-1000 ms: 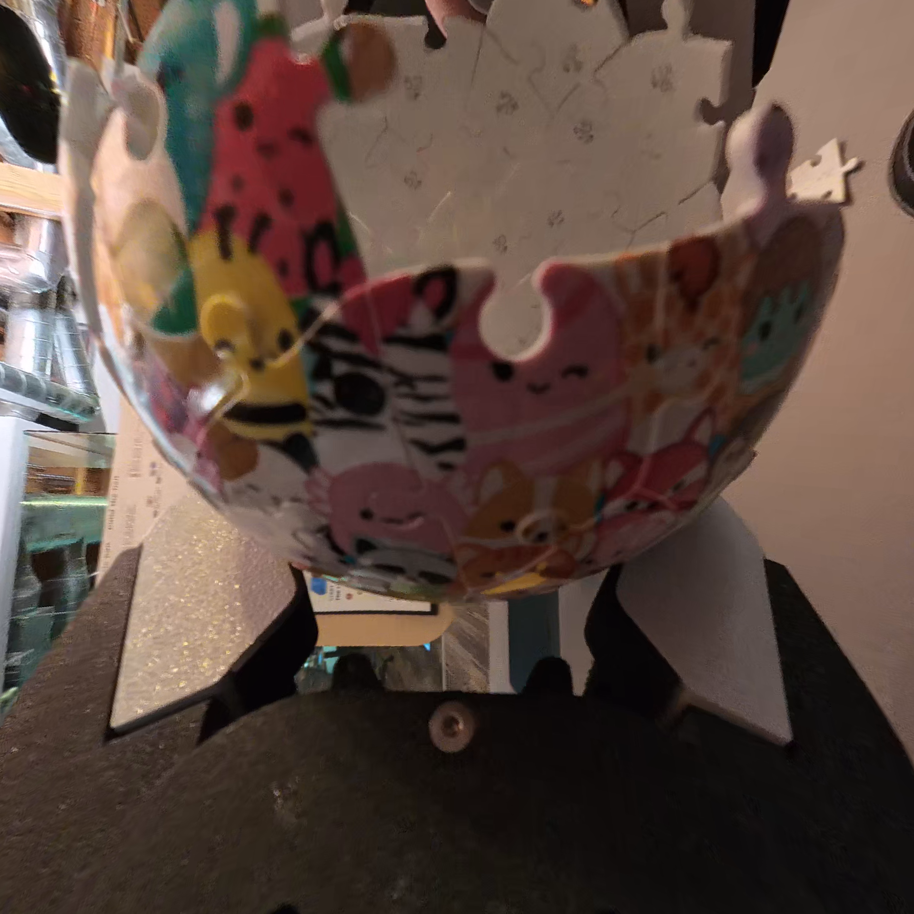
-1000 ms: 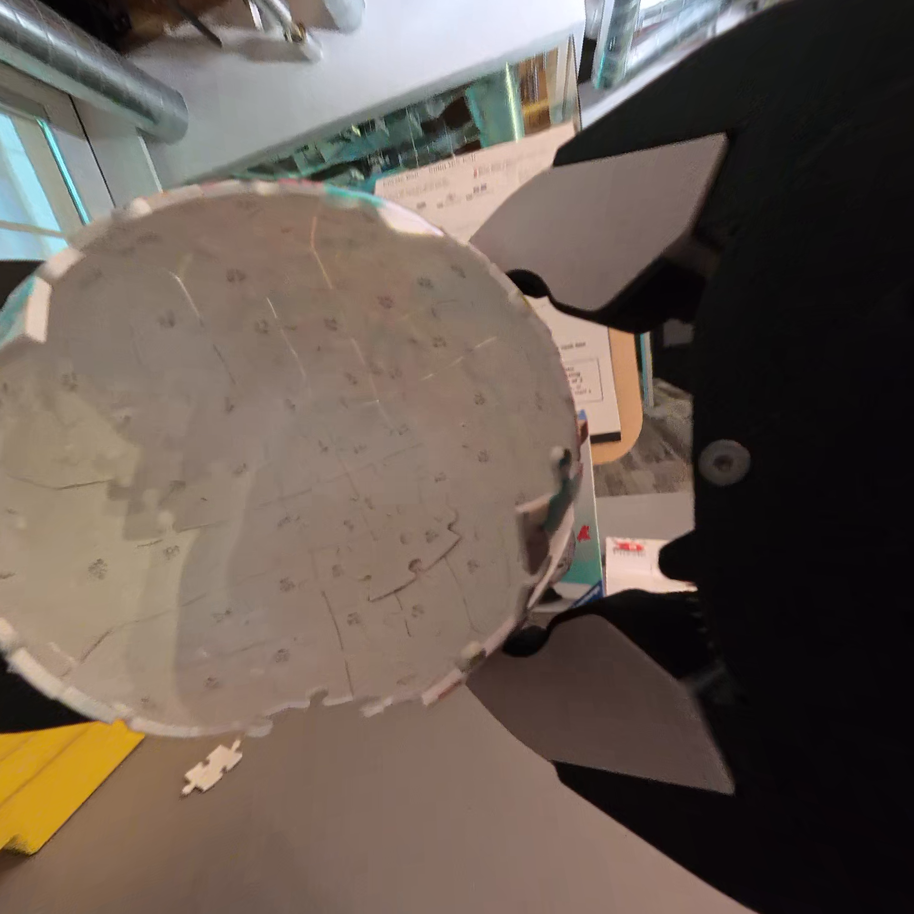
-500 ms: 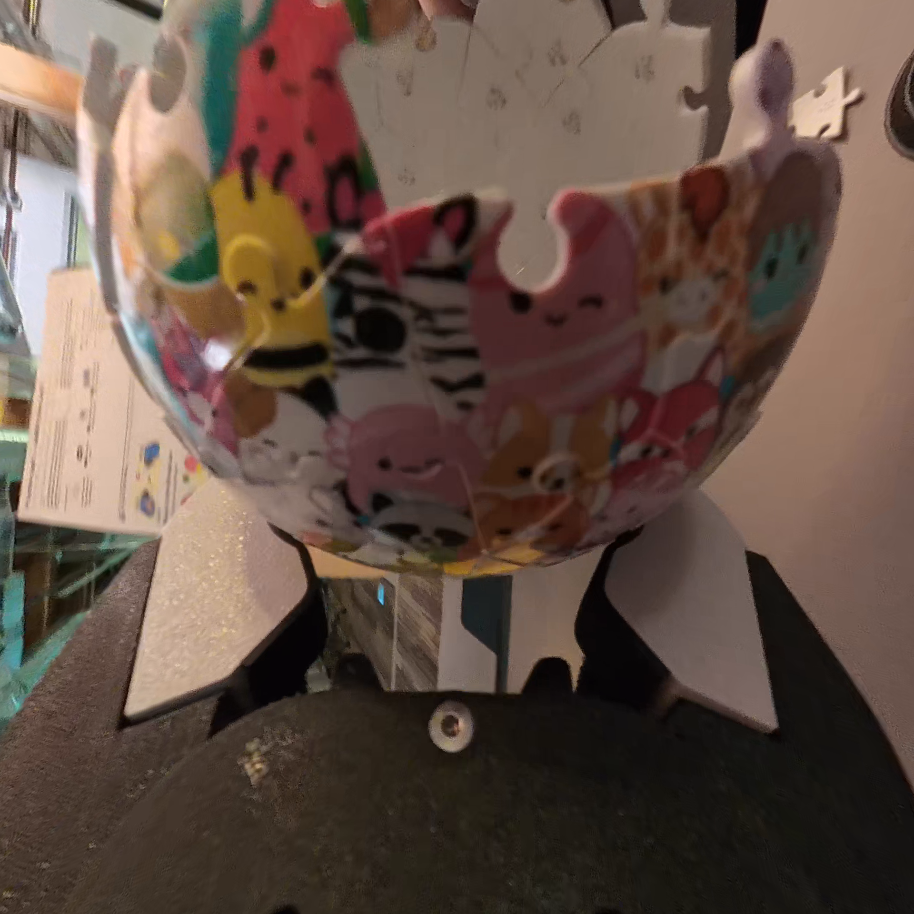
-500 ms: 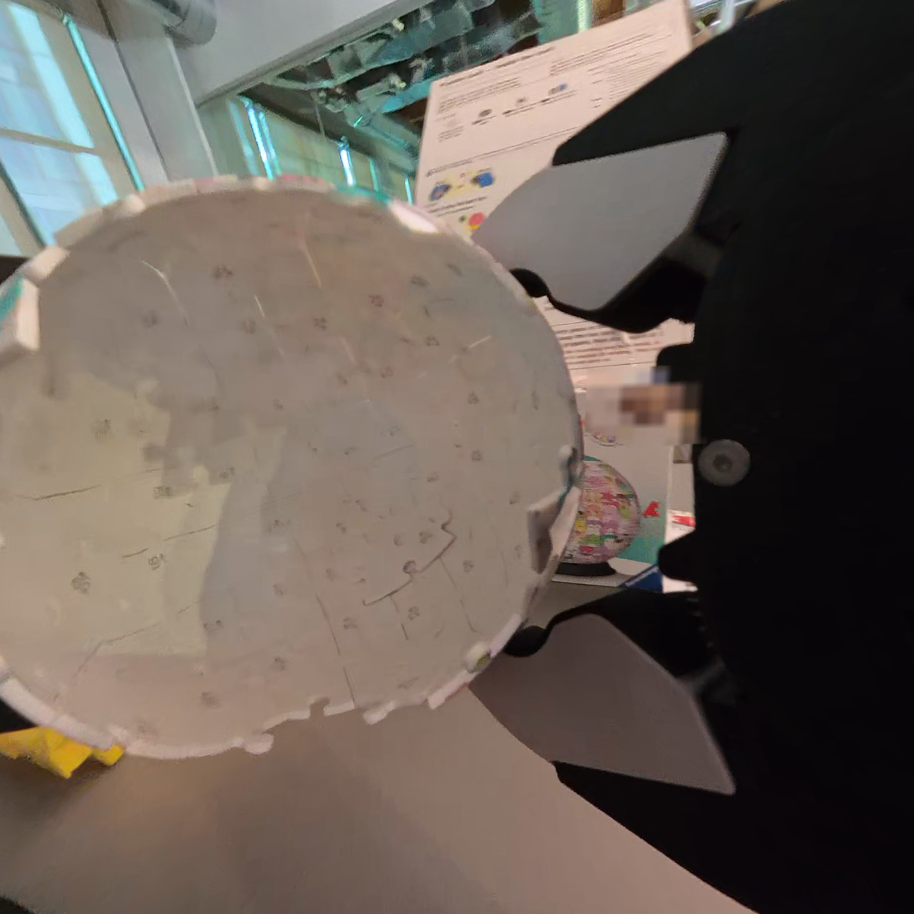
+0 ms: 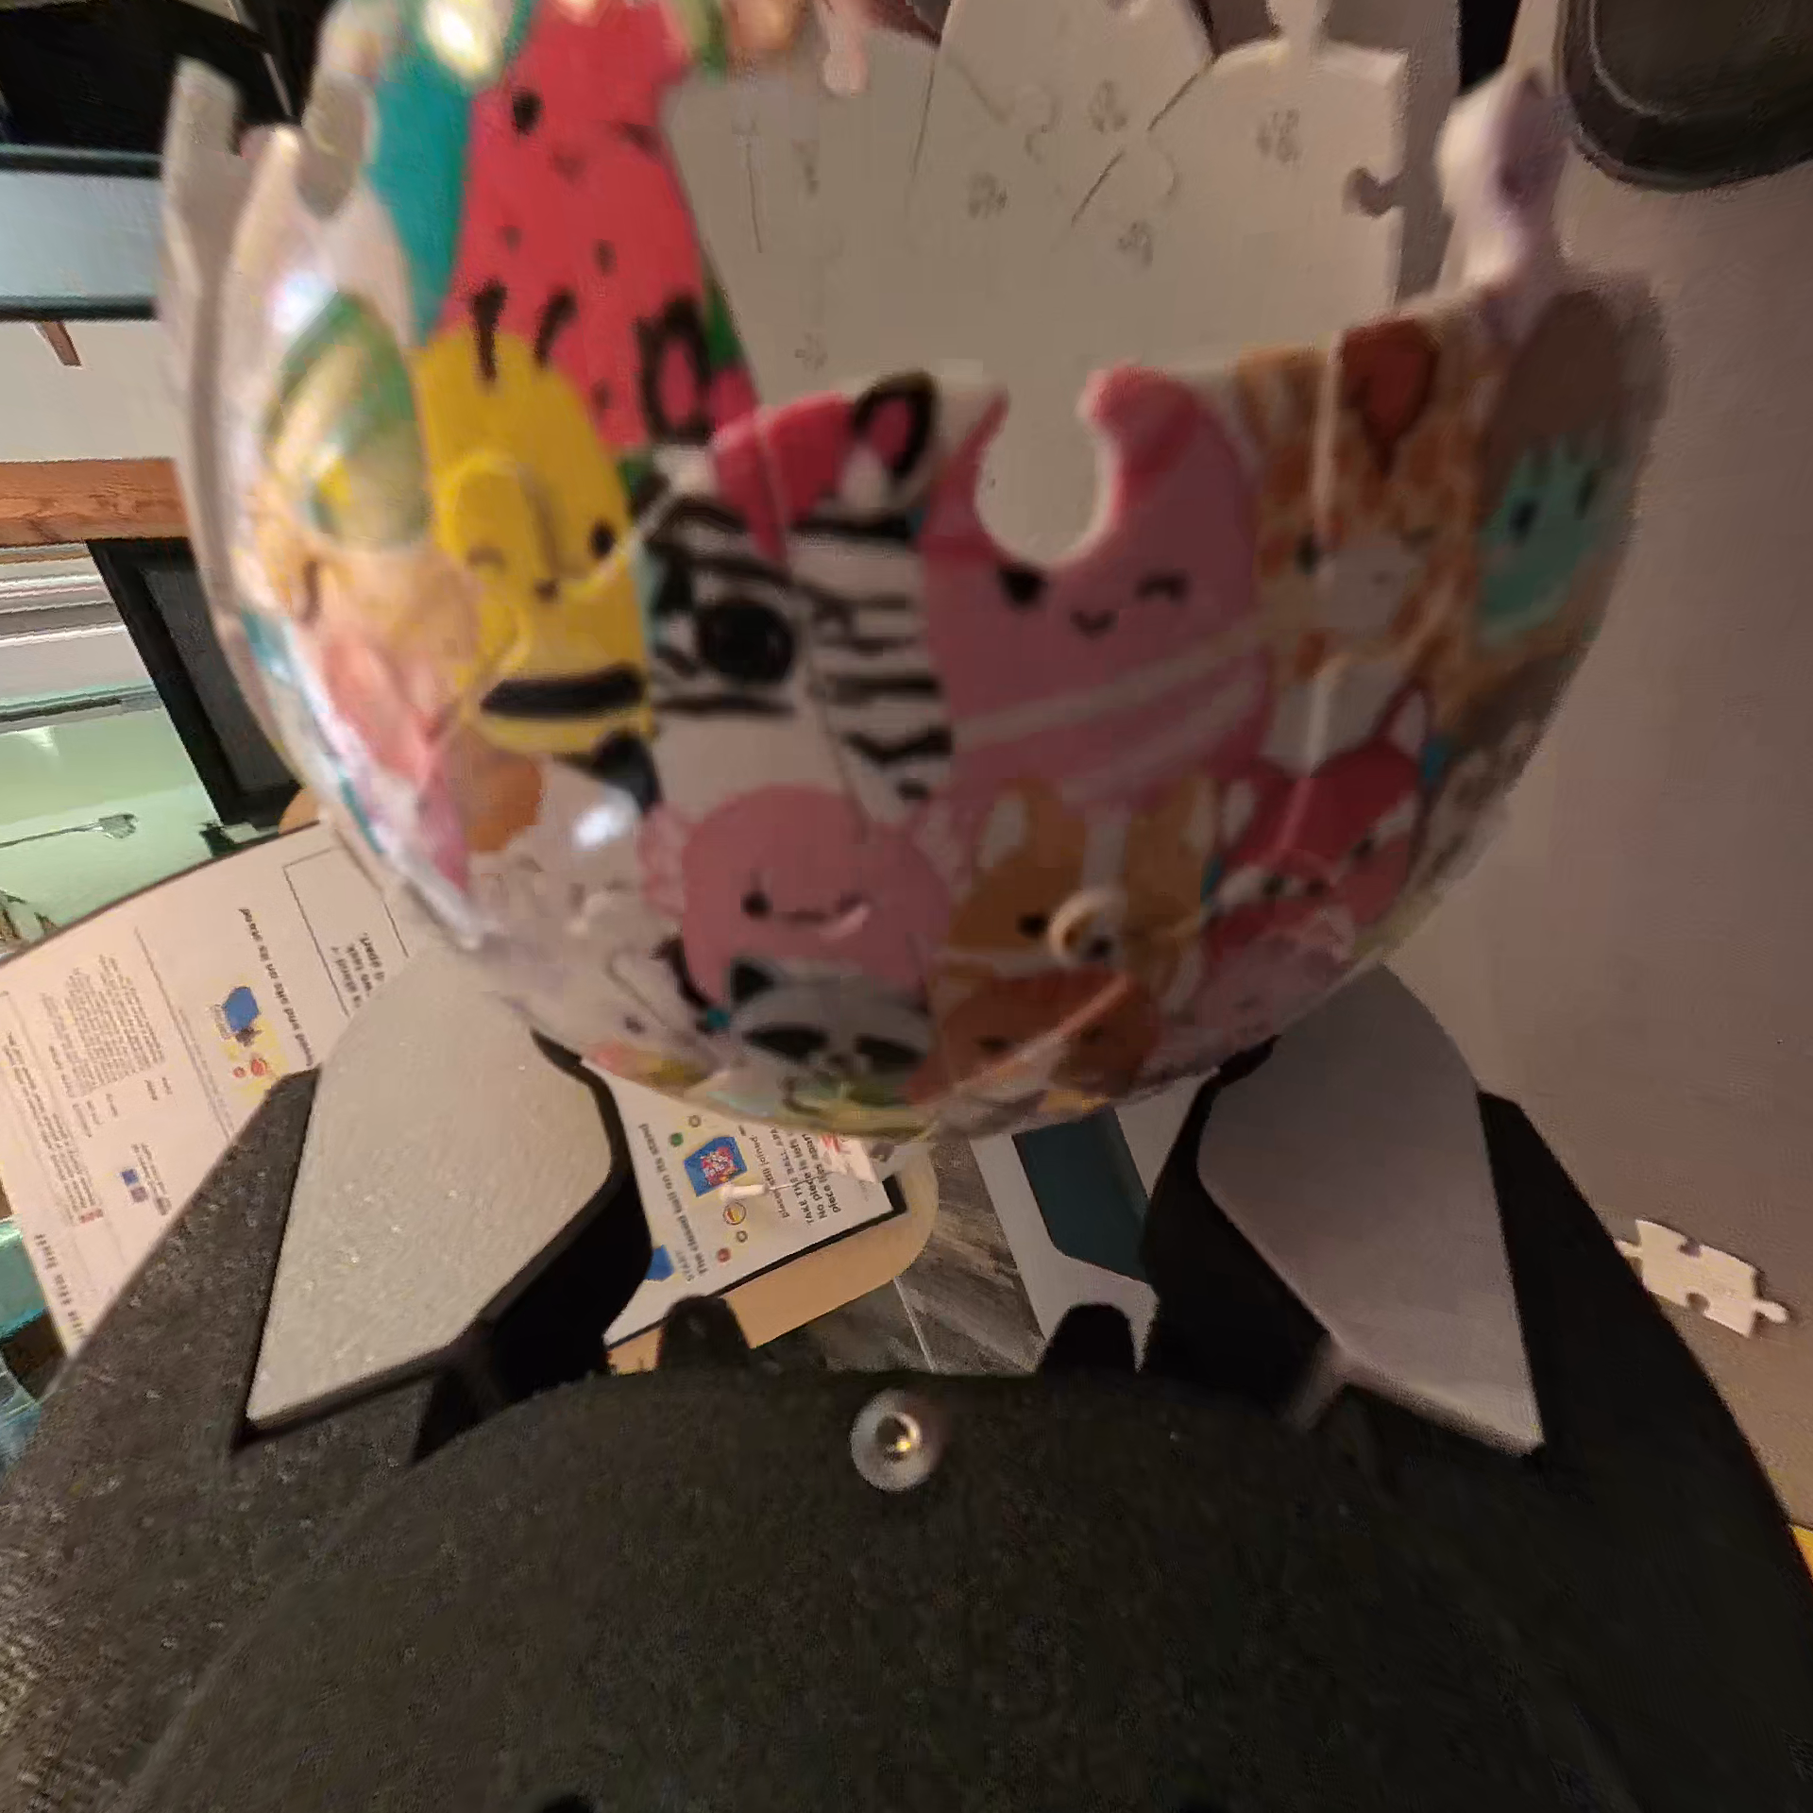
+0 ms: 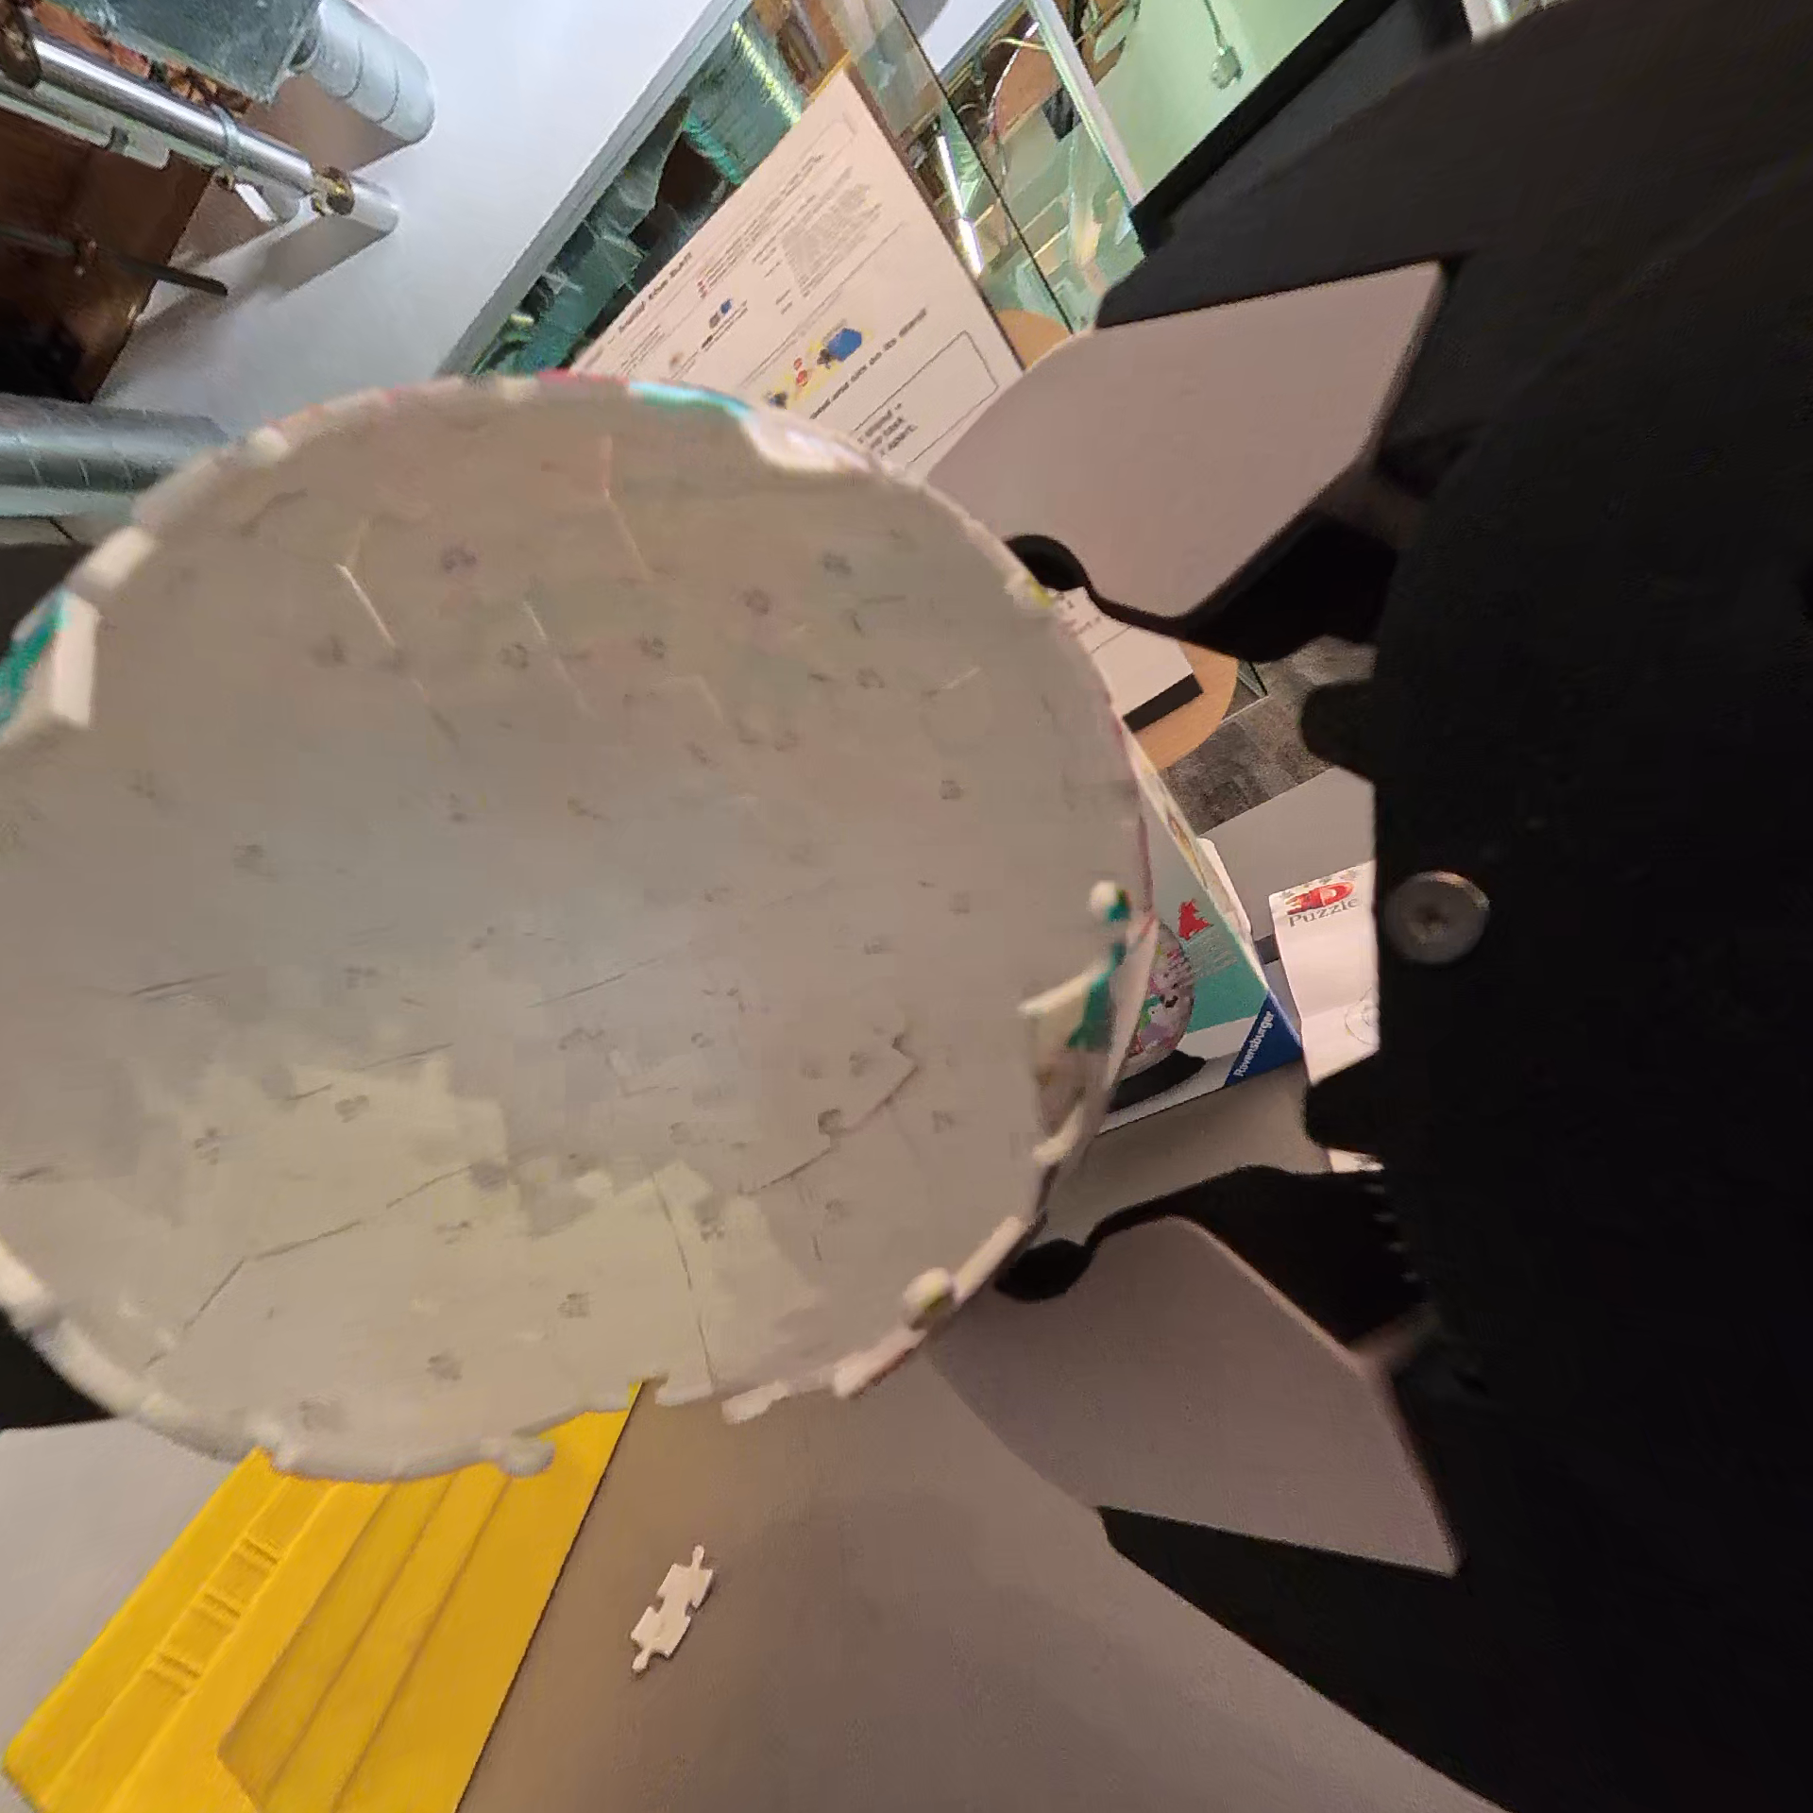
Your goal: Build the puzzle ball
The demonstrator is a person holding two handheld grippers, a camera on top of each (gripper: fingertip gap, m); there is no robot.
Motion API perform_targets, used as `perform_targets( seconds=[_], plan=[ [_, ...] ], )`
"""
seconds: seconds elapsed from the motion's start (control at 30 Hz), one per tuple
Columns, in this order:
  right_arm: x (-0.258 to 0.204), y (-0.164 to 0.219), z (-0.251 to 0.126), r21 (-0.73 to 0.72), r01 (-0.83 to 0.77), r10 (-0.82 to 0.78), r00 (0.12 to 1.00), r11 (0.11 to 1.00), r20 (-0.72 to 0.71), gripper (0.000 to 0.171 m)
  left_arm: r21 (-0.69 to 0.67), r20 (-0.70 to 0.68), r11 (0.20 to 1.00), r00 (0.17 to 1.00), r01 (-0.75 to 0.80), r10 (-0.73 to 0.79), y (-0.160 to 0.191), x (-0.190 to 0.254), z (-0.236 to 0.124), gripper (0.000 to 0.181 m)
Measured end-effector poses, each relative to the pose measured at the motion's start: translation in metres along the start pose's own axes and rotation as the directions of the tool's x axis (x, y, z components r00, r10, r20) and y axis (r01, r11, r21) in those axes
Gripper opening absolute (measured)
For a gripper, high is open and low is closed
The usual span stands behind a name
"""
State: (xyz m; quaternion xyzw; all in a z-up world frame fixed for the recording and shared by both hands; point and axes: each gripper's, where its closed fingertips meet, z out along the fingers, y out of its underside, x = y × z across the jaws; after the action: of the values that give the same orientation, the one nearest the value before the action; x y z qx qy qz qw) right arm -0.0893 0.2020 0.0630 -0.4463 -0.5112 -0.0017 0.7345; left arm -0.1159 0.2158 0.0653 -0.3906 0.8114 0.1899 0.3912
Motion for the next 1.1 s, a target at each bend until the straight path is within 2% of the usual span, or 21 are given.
perform_targets(
  seconds=[0.03, 0.07, 0.1, 0.27, 0.47, 0.7, 1.1],
  plan=[
    [0.001, 0.003, 0.0, 0.001, -0.008, 0.008, 1.0, 1.0, -0.003, 0.133, -0.002, -0.006, 1.0, 1.0, -0.003, 0.003, -0.002, -0.001, 0.0, 0.127],
    [0.001, 0.006, -0.001, -0.004, -0.021, 0.021, 1.0, 1.0, 0.001, 0.133, -0.004, -0.015, 1.0, 1.0, -0.002, 0.002, -0.005, -0.001, 0.0, 0.132],
    [0.0, 0.009, -0.001, -0.01, -0.039, 0.039, 0.999, 0.999, 0.008, 0.133, -0.005, -0.025, 1.0, 1.0, 0.004, -0.004, -0.006, 0.0, 0.001, 0.127],
    [-0.014, 0.022, -0.004, -0.029, -0.077, 0.078, 0.994, 0.997, 0.07, 0.132, -0.005, -0.062, 0.997, 0.995, 0.082, -0.082, -0.006, 0.018, 0.014, 0.127],
    [-0.067, 0.045, -0.002, -0.073, -0.101, 0.116, 0.963, 0.992, 0.244, 0.132, 0.034, -0.091, 0.963, 0.96, 0.268, -0.264, -0.001, 0.077, 0.032, 0.125],
    [-0.122, 0.059, 0.006, -0.132, -0.105, 0.155, 0.876, 0.986, 0.458, 0.132, 0.052, -0.124, 0.873, 0.87, 0.485, -0.477, 0.01, 0.135, 0.043, 0.125],
    [-0.16, 0.09, 0.015, -0.239, -0.046, 0.177, 0.808, 0.97, 0.563, 0.133, 0.052, -0.144, 0.806, 0.803, 0.59, -0.578, 0.022, 0.173, 0.065, 0.124]
  ],
)
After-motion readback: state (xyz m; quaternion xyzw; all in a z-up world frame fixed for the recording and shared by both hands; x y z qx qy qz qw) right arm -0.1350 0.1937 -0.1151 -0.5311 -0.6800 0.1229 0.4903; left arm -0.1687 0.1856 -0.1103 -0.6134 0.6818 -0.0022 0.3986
